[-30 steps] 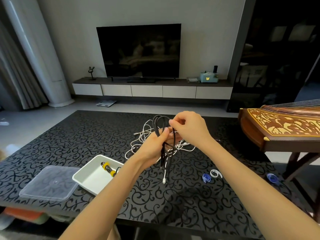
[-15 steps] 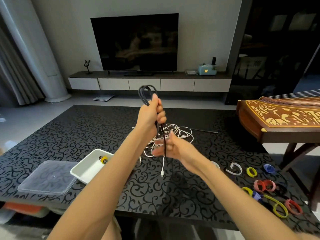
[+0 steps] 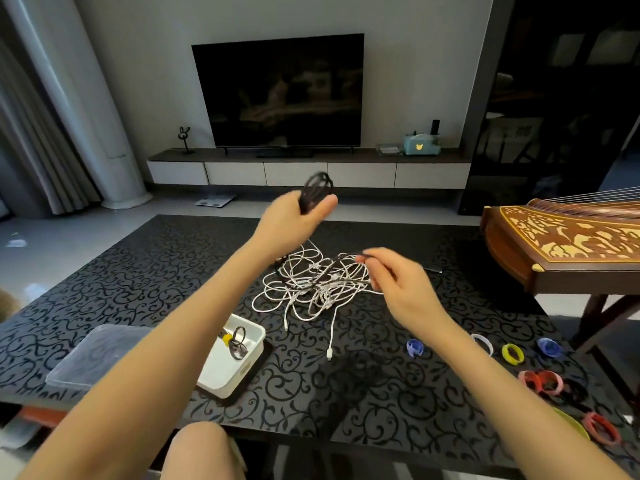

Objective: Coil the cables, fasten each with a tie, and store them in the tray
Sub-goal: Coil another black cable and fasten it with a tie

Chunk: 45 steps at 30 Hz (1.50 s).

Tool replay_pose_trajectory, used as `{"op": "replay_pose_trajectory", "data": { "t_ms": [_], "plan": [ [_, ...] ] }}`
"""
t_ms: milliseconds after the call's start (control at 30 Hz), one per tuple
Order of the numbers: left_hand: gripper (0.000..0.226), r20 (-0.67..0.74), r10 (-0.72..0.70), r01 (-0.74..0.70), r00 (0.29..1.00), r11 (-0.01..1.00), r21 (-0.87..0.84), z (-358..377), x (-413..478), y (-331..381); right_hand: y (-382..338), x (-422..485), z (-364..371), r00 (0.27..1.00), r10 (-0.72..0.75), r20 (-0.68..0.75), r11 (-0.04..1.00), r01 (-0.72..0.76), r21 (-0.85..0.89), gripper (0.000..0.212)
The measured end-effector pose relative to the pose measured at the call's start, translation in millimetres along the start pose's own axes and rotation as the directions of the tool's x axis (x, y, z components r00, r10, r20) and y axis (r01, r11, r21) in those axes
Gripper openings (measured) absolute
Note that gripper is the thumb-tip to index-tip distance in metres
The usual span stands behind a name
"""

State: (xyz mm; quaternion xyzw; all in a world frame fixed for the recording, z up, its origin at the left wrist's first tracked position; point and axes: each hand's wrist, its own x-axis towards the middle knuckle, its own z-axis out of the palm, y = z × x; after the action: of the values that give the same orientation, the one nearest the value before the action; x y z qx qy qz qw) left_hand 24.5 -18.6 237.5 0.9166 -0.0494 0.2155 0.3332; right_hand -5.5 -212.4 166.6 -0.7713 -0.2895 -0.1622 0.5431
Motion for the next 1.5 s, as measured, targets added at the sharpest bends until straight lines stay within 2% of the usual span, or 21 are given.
{"op": "replay_pose_trajectory", "data": {
  "t_ms": [33, 100, 167, 233, 333, 467, 533, 600, 667, 733, 767, 800, 867, 967, 1100, 1200, 1267, 1333, 1400, 1500],
  "plan": [
    [0.052, 0.067, -0.048, 0.055, 0.997, 0.993, -0.105, 7.0, -4.5, 2.2, -8.2, 12.8, -1.9, 1.0, -0.02, -0.022, 0.999, 0.019, -0.038, 0.02],
    [0.065, 0.23, -0.131, 0.21, 0.964, 0.907, -0.365, 18.6, -12.3, 5.3, -20.3, 36.0, -5.0, 0.996, -0.063, -0.068, 0.989, 0.053, -0.14, 0.017],
    [0.073, 0.374, -0.117, 0.308, 0.92, 0.808, -0.503, 28.1, -18.4, 5.7, -28.7, 53.2, -6.4, 0.992, -0.089, -0.092, 0.981, 0.072, -0.178, 0.019],
    [0.062, 0.44, -0.066, 0.337, 0.895, 0.749, -0.571, 33.8, -24.0, 4.0, -36.3, 63.4, -6.0, 0.991, -0.108, -0.085, 0.979, 0.091, -0.184, 0.019],
    [0.029, 0.467, 0.004, 0.364, 0.884, 0.62, -0.695, 36.7, -27.7, 2.8, -44.5, 70.7, -4.6, 0.989, -0.134, -0.065, 0.972, 0.118, -0.204, 0.014],
    [0.029, 0.495, 0.047, 0.415, 0.867, 0.481, -0.772, 35.2, -28.6, 3.0, -40.9, 72.8, -8.8, 0.995, -0.031, -0.098, 0.986, 0.014, -0.164, 0.019],
    [0.033, 0.526, 0.065, 0.437, 0.848, 0.476, -0.763, 33.6, -29.2, 2.0, -37.2, 71.2, -12.8, 0.994, 0.054, -0.093, 0.991, -0.065, -0.119, 0.016],
    [0.037, 0.516, 0.069, 0.406, 0.854, 0.533, -0.742, 33.5, -30.8, -0.2, -35.8, 68.4, -14.4, 0.994, 0.089, -0.058, 0.989, -0.095, -0.11, 0.013],
    [0.039, 0.472, 0.048, 0.352, 0.88, 0.6, -0.718, 35.4, -33.4, -3.5, -35.6, 66.9, -16.2, 0.997, 0.053, -0.048, 0.967, -0.063, -0.246, 0.016],
    [0.043, 0.422, 0.009, 0.32, 0.907, 0.638, -0.7, 38.1, -35.9, -7.1, -40.0, 66.0, -18.4, 0.999, 0.001, -0.046, 0.899, -0.021, -0.438, 0.02],
    [0.042, 0.396, -0.004, 0.3, 0.918, 0.662, -0.687, 39.3, -36.1, -8.4, -42.7, 66.2, -19.5, 0.999, 0.003, -0.039, 0.885, -0.021, -0.465, 0.021],
    [0.041, 0.373, -0.01, 0.278, 0.928, 0.686, -0.672, 40.3, -36.0, -9.7, -44.7, 66.7, -19.7, 0.999, 0.027, -0.022, 0.9, -0.034, -0.434, 0.021],
    [0.039, 0.328, -0.004, 0.235, 0.945, 0.706, -0.668, 41.9, -36.3, -8.3, -48.0, 67.0, -18.5, 0.992, 0.123, 0.011, 0.962, -0.116, -0.248, 0.02],
    [0.034, 0.278, 0.028, 0.191, 0.96, 0.661, -0.726, 44.1, -37.8, 2.0, -51.8, 66.5, -12.6, 0.973, 0.231, 0.016, 0.973, -0.231, 0.005, 0.017],
    [0.031, 0.244, 0.064, 0.165, 0.968, 0.57, -0.805, 44.9, -38.1, 19.1, -51.9, 70.9, -5.8, 0.979, 0.193, -0.07, 0.98, -0.195, -0.024, 0.017],
    [0.027, 0.259, 0.062, 0.198, 0.964, 0.481, -0.854, 43.0, -35.2, 27.3, -50.0, 77.0, -7.7, 0.984, 0.133, -0.12, 0.981, -0.148, -0.124, 0.019],
    [0.026, 0.275, 0.04, 0.228, 0.961, 0.451, -0.863, 40.7, -31.4, 30.6, -46.0, 78.0, -11.4, 0.979, 0.165, -0.119, 0.984, -0.172, -0.051, 0.02],
    [0.028, 0.252, 0.013, 0.227, 0.968, 0.391, -0.892, 33.7, -24.7, 35.5, -41.2, 71.9, -11.7, 0.961, 0.274, -0.03, 0.946, -0.264, 0.188, 0.025],
    [0.034, 0.191, -0.024, 0.189, 0.981, 0.298, -0.936, 20.6, -13.1, 41.8, -31.2, 61.2, -6.2, 0.927, 0.352, 0.13, 0.858, -0.376, 0.35, 0.039],
    [0.039, 0.13, -0.044, 0.135, 0.991, 0.153, -0.979, -1.0, 5.3, 54.0, -17.0, 41.1, 11.3, 0.891, 0.303, 0.338, 0.824, -0.423, 0.377, 0.045]
  ]
}}
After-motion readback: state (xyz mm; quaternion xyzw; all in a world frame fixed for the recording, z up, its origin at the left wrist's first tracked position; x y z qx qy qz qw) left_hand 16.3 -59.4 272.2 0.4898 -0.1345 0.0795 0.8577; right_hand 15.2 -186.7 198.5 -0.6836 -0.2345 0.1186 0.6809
